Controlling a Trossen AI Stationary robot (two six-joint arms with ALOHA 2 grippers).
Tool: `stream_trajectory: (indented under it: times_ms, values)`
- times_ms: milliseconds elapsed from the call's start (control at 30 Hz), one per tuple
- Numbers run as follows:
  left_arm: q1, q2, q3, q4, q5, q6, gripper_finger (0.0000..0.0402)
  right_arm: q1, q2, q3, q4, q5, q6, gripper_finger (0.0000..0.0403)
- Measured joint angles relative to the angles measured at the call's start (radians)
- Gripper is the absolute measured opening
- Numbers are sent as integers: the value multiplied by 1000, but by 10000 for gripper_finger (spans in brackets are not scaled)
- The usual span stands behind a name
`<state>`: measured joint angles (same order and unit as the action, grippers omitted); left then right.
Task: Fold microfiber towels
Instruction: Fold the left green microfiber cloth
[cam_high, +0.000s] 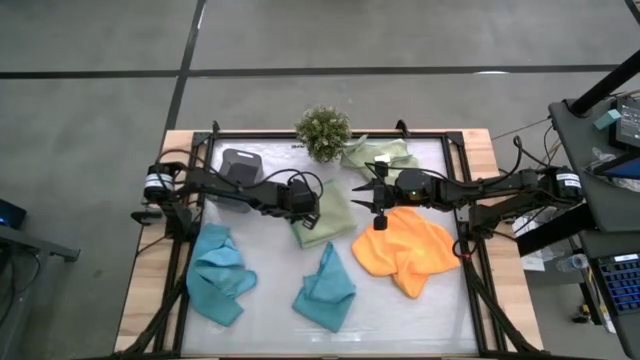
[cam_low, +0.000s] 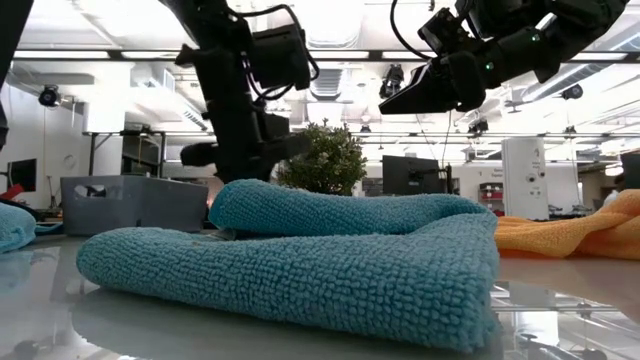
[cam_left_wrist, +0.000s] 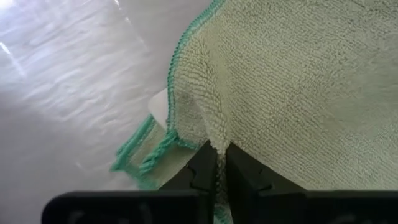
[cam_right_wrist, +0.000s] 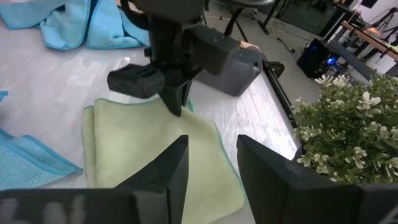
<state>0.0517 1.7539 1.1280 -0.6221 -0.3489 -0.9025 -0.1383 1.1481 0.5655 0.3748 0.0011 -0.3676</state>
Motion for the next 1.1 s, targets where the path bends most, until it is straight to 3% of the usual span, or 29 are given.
stream_trajectory:
  times_ms: [233,433,800,1100]
  values:
    - [1,-30,-3,-29,46,-7,10,0,0,0,2,0,0,128]
    - [0,-37,11,-170,53,-65,11,0,0,0,3,0,0,128]
    - [0,-3,0,-116,31,-77,13,0,0,-1,0,0,5,128]
    - [6,-4,-6,-107,30,-56,89,0,0,-1,-4,0,16,128]
